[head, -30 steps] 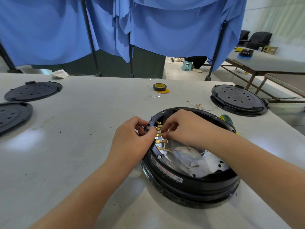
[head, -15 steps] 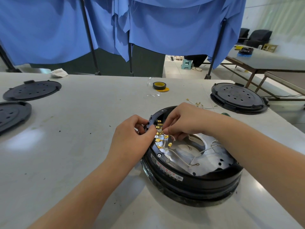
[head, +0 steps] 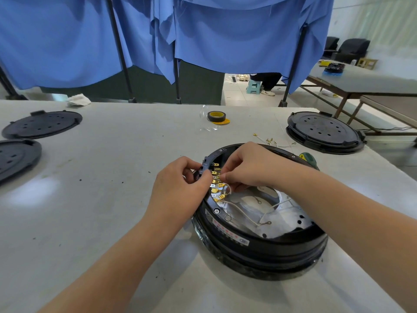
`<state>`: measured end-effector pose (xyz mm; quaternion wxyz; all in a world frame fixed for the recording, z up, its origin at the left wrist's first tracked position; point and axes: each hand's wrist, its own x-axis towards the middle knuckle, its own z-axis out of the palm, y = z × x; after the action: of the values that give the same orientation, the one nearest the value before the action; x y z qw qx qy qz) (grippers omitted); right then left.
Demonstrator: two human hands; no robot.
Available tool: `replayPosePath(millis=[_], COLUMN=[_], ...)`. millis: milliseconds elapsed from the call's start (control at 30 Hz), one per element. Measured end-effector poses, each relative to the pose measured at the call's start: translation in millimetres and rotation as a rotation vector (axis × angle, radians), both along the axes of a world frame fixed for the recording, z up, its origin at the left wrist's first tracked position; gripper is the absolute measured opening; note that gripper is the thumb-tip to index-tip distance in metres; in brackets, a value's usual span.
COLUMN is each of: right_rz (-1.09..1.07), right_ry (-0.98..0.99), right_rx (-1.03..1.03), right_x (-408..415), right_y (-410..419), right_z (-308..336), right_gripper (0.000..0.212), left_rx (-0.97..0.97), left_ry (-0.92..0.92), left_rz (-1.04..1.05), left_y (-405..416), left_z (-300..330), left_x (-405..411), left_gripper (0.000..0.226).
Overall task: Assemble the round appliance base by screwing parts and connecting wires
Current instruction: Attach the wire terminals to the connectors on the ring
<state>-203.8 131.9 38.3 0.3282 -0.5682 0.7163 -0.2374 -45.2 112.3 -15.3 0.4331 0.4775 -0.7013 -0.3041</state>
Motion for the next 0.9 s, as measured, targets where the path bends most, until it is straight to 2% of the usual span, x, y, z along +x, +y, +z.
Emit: replayPosePath(millis=[400, 533, 900], right_rz=[-0.027, -0.039, -0.055], right_ry=[-0.056, 0.004, -0.02], right_rx=[-0.033, -0.047, -0.092], right_x=[0.8, 2.6, 6.7], right_y=[1.4, 0.9, 2.4], right_z=[-7.7, -9.1, -14.4], right_gripper=[0.015, 0.016, 0.02], left_rx=[0.019, 0.006, 0.035], left_ry=[0.025, 0.018, -0.014], left_rz=[-0.068, -0.079, -0.143], left_y=[-4.0, -5.6, -7.1], left_z=[-3.5, -5.0, -5.0], left_x=[-0.1, 0.4, 1.2], left_gripper=[0.006, 0.007, 0.009])
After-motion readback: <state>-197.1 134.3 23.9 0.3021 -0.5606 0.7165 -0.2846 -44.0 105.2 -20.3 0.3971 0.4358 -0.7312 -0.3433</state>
